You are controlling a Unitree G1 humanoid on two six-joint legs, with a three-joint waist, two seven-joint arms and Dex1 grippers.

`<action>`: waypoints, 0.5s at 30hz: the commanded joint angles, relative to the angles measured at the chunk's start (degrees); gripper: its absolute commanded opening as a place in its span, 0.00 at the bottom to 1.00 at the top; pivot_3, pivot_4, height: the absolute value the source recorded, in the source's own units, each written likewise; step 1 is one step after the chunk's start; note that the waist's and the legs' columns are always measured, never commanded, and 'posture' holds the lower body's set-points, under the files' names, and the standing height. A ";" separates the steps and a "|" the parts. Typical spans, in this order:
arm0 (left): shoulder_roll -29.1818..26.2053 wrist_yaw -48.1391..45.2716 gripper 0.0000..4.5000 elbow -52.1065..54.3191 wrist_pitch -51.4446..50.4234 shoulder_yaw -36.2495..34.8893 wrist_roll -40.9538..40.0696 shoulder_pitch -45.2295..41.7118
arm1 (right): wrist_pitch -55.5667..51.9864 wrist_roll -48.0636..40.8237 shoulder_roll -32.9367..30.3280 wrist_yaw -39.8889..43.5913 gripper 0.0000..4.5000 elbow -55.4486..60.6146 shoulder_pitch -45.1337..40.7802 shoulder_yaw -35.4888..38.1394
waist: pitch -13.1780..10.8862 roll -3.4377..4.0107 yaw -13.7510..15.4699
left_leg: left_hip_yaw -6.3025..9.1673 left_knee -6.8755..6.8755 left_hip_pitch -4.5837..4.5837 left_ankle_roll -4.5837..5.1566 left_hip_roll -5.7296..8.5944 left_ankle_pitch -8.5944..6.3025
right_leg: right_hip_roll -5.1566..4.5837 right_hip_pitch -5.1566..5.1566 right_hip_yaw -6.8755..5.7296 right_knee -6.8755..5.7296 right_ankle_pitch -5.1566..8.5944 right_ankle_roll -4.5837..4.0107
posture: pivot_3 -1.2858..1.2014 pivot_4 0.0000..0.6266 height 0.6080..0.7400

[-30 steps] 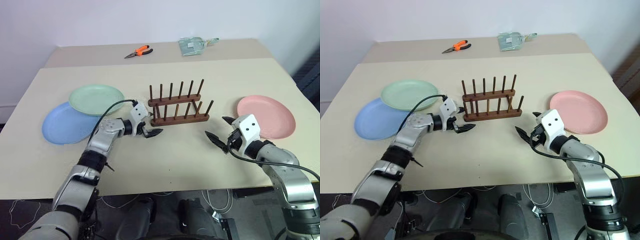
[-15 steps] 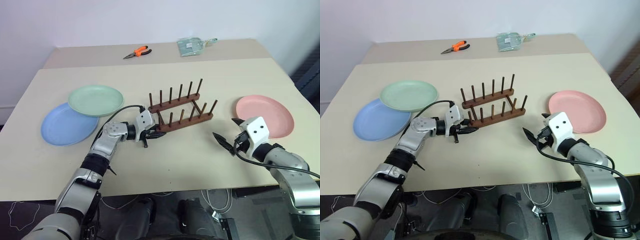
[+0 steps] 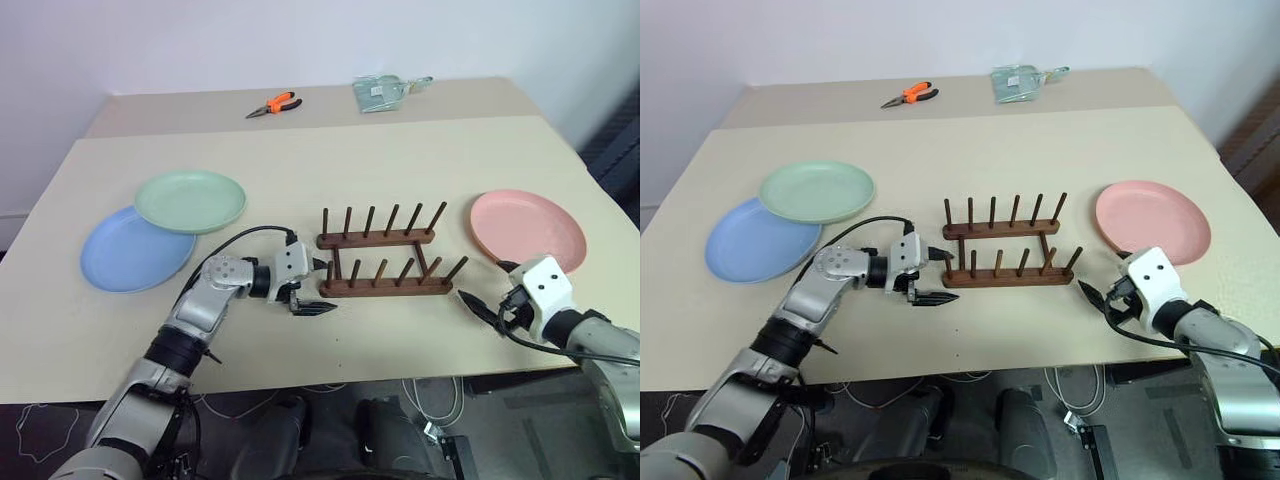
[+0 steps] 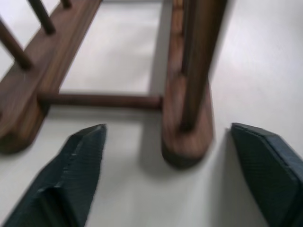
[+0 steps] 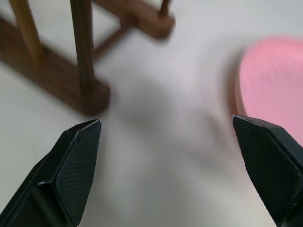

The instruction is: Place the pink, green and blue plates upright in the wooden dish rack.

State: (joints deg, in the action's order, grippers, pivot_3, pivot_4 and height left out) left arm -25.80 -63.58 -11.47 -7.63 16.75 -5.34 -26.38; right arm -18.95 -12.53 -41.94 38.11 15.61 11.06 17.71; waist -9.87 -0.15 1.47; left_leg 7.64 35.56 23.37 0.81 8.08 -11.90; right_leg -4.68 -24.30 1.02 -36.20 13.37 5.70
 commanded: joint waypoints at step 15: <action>2.13 11.66 0.01 20.19 -22.10 3.07 -3.07 10.63 | -3.04 4.56 0.59 2.64 0.00 3.17 -4.39 -14.17 | 0.10 0.11 -0.61 | 0.00 0.11 0.06 -0.05 0.00 -0.09 | -0.07 0.10 -0.02 0.09 0.15 -0.21 | 0.52 0.24 0.91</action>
State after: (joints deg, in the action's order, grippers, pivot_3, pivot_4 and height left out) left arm -24.67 -55.24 9.92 -29.64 18.01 -10.74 -15.44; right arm -22.15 -10.45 -41.89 42.45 19.84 8.07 5.60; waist -9.77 -0.05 0.86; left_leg 7.64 35.69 23.42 0.75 8.09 -11.99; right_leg -4.74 -24.18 1.00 -36.11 13.51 5.49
